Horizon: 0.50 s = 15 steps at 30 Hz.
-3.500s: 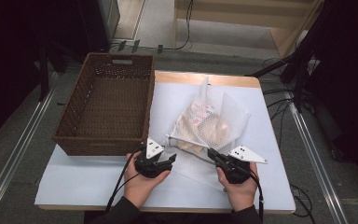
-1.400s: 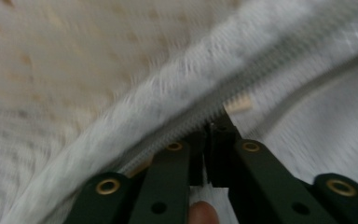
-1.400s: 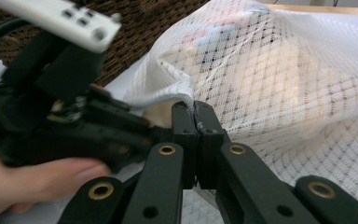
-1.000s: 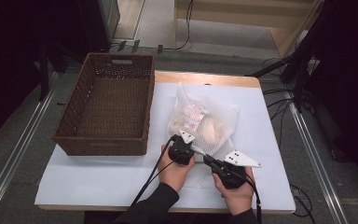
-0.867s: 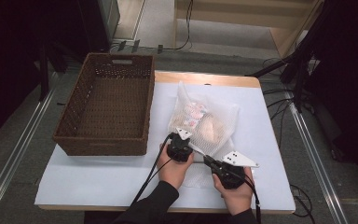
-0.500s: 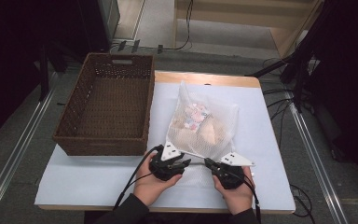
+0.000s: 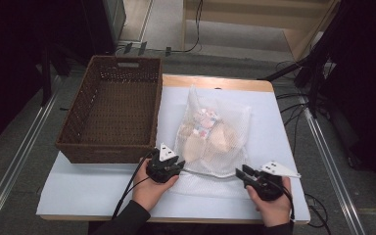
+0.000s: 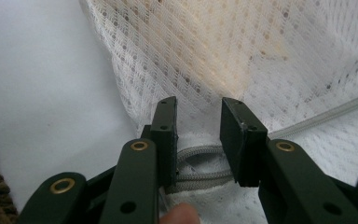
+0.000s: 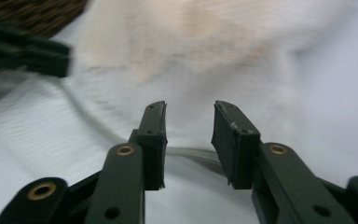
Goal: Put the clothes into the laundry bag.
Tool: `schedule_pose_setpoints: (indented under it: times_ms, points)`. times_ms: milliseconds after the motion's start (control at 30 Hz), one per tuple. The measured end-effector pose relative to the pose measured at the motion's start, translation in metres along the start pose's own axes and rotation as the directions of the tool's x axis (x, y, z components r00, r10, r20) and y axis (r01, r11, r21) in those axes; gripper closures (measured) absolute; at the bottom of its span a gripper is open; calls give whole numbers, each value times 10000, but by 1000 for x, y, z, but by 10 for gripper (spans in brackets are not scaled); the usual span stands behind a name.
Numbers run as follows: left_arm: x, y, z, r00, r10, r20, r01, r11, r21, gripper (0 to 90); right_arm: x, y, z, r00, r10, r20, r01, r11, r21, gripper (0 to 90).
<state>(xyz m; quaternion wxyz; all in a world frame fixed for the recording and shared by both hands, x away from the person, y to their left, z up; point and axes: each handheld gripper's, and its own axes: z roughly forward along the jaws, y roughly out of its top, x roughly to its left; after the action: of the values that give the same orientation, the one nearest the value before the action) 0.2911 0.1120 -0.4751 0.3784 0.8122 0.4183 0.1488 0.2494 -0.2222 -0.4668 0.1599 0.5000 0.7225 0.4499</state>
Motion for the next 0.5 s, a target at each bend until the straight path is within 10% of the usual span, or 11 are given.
schedule_pose_setpoints:
  times_ms: [100,333,500]
  points:
    - [-1,0,0,9998,207,-20,-207,9998,42,707,-18,-5,-3,9980,459,427,-466,9988,145,823]
    - [8,-9,-12,9979,-368,534,391,9983,-431,786,-13,-11,12,9925,-732,983,608,9905,1234,900]
    - [14,-26,-34,9957,-543,747,615,9933,-982,766,-18,-13,11,9944,-470,948,365,9932,1104,900]
